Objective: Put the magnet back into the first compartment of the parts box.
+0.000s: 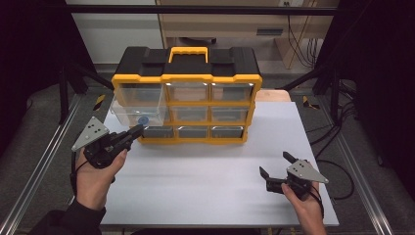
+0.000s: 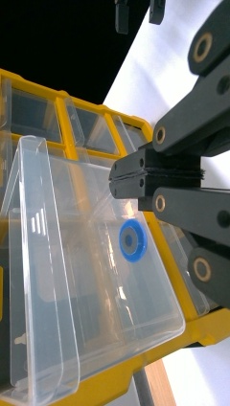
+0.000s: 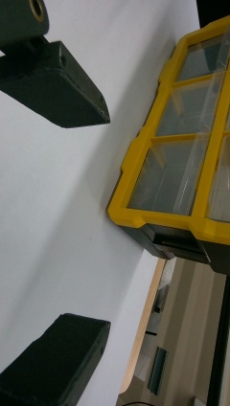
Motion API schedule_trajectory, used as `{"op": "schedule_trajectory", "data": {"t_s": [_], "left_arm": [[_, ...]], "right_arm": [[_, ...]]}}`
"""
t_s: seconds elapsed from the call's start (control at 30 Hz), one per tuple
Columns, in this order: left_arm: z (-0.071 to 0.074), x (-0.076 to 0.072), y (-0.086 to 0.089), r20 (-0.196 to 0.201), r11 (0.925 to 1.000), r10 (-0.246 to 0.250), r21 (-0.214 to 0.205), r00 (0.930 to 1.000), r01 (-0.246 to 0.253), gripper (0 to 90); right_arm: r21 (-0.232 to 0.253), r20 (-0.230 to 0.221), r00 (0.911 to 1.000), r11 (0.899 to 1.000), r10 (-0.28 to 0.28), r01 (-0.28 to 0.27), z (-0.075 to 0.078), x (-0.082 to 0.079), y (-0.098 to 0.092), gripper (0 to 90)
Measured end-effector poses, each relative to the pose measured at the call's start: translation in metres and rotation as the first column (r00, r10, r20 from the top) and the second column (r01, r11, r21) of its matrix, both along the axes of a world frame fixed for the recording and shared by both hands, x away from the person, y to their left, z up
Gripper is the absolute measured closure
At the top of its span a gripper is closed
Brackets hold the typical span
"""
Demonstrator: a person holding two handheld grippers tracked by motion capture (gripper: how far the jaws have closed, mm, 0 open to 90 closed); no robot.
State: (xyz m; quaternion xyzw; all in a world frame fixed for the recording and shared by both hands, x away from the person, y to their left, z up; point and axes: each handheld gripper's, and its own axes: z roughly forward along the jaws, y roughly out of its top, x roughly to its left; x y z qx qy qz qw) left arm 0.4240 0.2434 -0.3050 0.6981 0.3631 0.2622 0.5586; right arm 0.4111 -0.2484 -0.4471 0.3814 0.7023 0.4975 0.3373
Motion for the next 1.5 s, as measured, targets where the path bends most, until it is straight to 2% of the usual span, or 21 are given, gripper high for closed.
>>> {"op": "schedule_trajectory", "data": {"t_s": [0.33, 0.57, 1.13, 1.5], "left_arm": [[0.0, 0.004, -0.001, -0.013, 1.0, 0.008, 0.006, 0.9999, -0.008, 89.4], [0.002, 0.008, -0.002, -0.011, 0.9995, 0.017, 0.028, 0.9998, -0.017, 89.5], [0.0, 0.02, 0.001, -0.04, 0.9992, 0.039, -0.007, 0.9984, -0.039, 89.5], [0.002, 0.022, -0.005, -0.032, 0.9992, 0.04, 0.002, 0.9987, -0.04, 89.5]], "right_arm": [[0.002, 0.0, 1.0, 1.0, 0.001, -0.001, 0.0, 0.0, 0.0, 4.8], [0.004, -0.004, 1.0, 1.0, 0.004, -0.004, -0.001, 0.001, 0.002, 4.8], [-0.002, -0.007, 0.9999, 1.0, 0.013, -0.013, -0.002, 0.002, 0.003, 4.9], [-0.003, -0.004, 0.9999, 1.0, 0.015, -0.015, -0.002, 0.001, 0.003, 4.9]]}}
